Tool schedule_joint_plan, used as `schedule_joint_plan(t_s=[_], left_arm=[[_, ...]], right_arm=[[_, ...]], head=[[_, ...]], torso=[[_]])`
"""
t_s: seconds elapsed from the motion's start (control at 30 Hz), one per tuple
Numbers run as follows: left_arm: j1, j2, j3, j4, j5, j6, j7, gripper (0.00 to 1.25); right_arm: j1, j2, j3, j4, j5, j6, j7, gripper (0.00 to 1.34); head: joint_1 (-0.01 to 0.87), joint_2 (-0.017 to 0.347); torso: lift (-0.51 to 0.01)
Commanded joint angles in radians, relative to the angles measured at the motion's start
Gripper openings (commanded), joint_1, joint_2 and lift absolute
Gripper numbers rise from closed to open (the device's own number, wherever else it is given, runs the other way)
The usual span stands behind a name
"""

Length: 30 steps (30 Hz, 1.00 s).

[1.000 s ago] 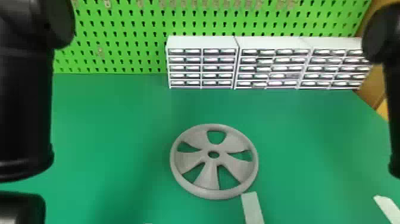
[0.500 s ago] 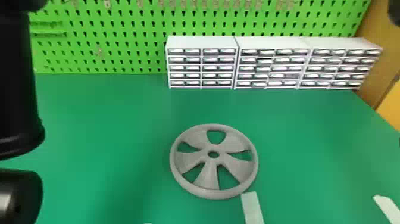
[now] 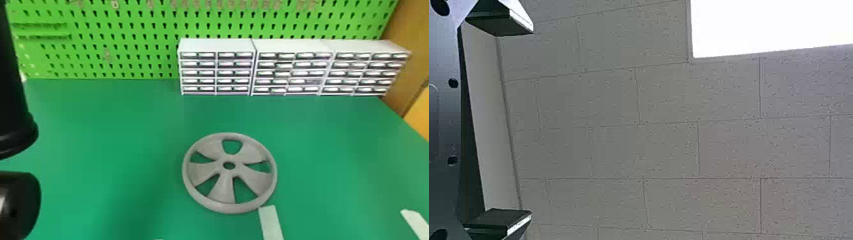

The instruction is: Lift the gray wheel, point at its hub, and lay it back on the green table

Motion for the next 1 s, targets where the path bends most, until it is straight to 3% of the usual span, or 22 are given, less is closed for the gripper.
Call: schedule_joint_plan(t_s=[0.0,0.57,0.83,0.9,0.97], left_arm=[[-0.001,0.002,0.005,-0.01,-0.003,0.0,0.001,1.25],[0.003,0.006,0.005,-0.021,-0.006,0.0,0.004,1.25],[0.004,0.008,0.002,-0.021,-0.004,0.0,0.004,1.25],[0.003,0.008,0.002,-0.021,-0.004,0.0,0.004,1.25],[0.003,0.008,0.0,-0.021,-0.006,0.0,0.004,1.25]], right_arm=[[-0.007,-0.002,0.001,-0.003,0.005,0.006,0.0,1.14],[-0.016,-0.017,0.006,-0.031,0.022,0.055,0.003,1.15],[-0.026,-0.014,-0.008,-0.037,0.025,0.081,0.058,1.15],[-0.036,-0.011,-0.02,-0.046,-0.001,0.133,0.124,1.14],[-0.035,-0.007,-0.026,-0.048,0.039,0.128,0.138,1.14]], head=[[0.692,0.048],[0.692,0.048],[0.692,0.048],[0.692,0.048],[0.692,0.048]], torso=[[-0.093],[-0.093],[-0.093],[-0.093],[-0.093]])
